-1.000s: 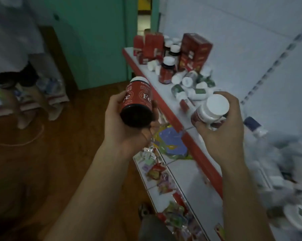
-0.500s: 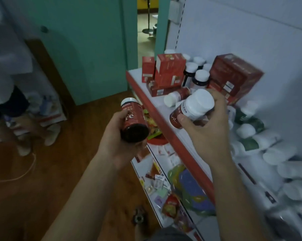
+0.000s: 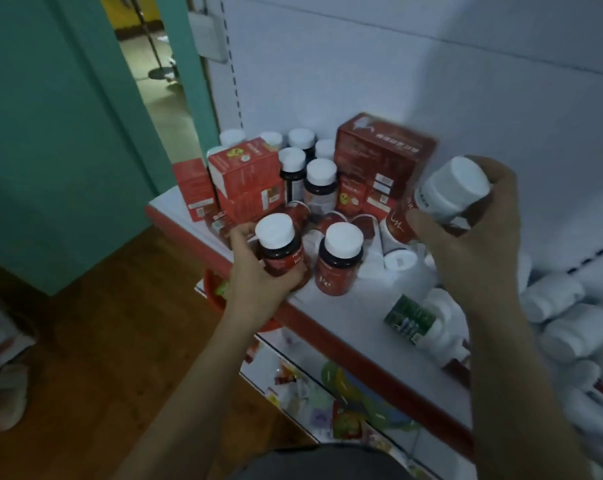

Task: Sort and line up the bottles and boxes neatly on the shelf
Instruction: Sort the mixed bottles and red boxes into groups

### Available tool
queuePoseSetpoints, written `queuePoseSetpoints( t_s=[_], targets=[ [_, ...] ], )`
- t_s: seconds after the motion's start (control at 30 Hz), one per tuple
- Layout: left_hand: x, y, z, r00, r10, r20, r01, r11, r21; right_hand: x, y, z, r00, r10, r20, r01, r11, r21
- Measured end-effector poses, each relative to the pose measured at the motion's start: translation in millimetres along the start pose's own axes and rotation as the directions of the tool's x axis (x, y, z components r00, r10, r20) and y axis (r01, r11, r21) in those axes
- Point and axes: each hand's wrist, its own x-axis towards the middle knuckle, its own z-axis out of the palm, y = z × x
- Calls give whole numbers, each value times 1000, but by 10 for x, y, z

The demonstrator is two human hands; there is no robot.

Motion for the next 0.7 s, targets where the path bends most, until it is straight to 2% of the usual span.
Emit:
queuePoseSetpoints(
  t_s=[0.17, 0.33, 0.47, 0.57, 0.63, 0.7],
  targets=[
    [133, -133, 14, 997, 68, 26, -70, 992, 106, -125, 219, 15, 987, 149, 57, -127, 953, -274],
    [187, -33, -115, 971, 221, 97, -236, 954, 187, -226, 344, 146, 955, 297, 16, -266, 876, -402],
    [195, 300, -212, 863, 460, 209, -505, 782, 365, -322, 232, 144, 948, 306, -87, -316, 875, -366],
    [287, 613, -174, 786, 462, 412, -616, 647, 450, -489, 85, -12, 964, 232, -127, -264, 868, -421],
    [356, 764, -82, 747, 412, 522, -660, 556, 505, -622, 22, -141, 966, 228, -121, -258, 840, -477],
    [373, 878, 81, 682, 409, 606, -725, 484, 489, -822, -5, -333, 955, 259, -148, -297, 799, -522]
  ],
)
